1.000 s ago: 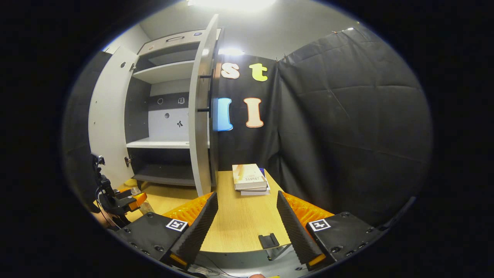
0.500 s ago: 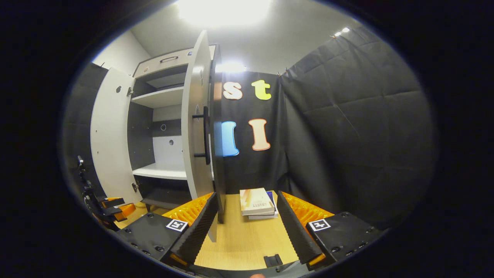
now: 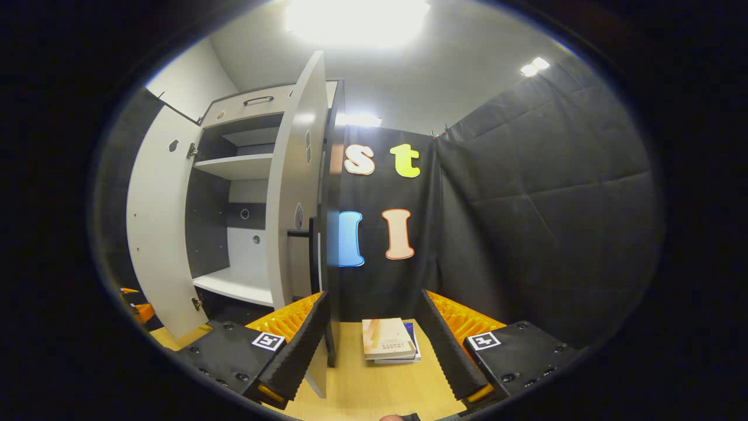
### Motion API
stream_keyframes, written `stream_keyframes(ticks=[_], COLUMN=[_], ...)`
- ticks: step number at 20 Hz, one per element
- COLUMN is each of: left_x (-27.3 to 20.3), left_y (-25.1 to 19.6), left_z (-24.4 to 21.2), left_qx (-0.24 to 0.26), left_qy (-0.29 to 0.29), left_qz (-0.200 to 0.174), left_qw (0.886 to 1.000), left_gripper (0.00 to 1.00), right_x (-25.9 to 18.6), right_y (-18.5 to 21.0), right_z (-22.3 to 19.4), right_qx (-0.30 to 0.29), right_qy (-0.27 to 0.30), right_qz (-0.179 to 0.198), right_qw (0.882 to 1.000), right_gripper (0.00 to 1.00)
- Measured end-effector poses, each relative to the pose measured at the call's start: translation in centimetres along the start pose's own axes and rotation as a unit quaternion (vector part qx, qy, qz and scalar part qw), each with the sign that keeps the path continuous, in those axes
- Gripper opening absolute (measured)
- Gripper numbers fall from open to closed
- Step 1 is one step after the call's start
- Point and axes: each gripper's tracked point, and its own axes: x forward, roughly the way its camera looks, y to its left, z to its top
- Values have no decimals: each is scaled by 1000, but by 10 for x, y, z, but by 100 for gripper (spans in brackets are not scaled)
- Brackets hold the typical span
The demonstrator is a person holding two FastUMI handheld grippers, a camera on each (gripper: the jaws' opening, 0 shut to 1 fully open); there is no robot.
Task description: Grasp the bottle in the cabinet with the left hand and place it on the coaster, then close the right door with the right hand and the left door with the left hand.
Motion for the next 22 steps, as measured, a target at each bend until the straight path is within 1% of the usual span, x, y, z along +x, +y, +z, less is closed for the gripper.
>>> stream_keyframes(ticks=[3, 4, 6, 7, 8, 10, 11, 15, 18, 20, 22], left_x=[-10, -13, -18, -20, -21, -21, -19, -7, 9, 17, 23], left_y=[50, 66, 96, 109, 120, 143, 151, 171, 177, 178, 180], left_z=[-4, -7, -9, -10, -11, -14, -16, -18, -19, -20, -22], left_qx=[-9, -9, -9, -9, -9, -8, -10, -15, -14, -18, -18], left_qy=[0, 1, 3, 3, 4, 7, 10, 8, 8, 7, 6], left_qz=[42, 56, 82, 92, 101, 118, 124, 129, 123, 115, 110], left_qw=[999, 998, 997, 996, 995, 993, 992, 992, 992, 993, 994], left_gripper=[82, 82, 82, 82, 82, 82, 82, 82, 82, 81, 82], right_x=[21, 29, 41, 45, 49, 53, 53, 50, 47, 44, 42], right_y=[0, 3, 12, 16, 21, 26, 24, 33, 39, 52, 69], right_z=[5, 5, 1, -1, 0, 2, 3, 0, 2, 1, 2], right_qx=[-21, -22, -23, -24, -25, -30, -32, -3, -10, 1, 4], right_qy=[1, 4, 14, 17, 19, 18, 17, 29, 30, 31, 27], right_qz=[-25, -30, -34, -34, -34, -43, -47, -45, -54, -44, -29], right_qw=[999, 999, 999, 999, 999, 998, 998, 999, 998, 999, 999], right_gripper=[98, 95, 95, 95, 98, 98, 95, 95, 95, 95, 95])
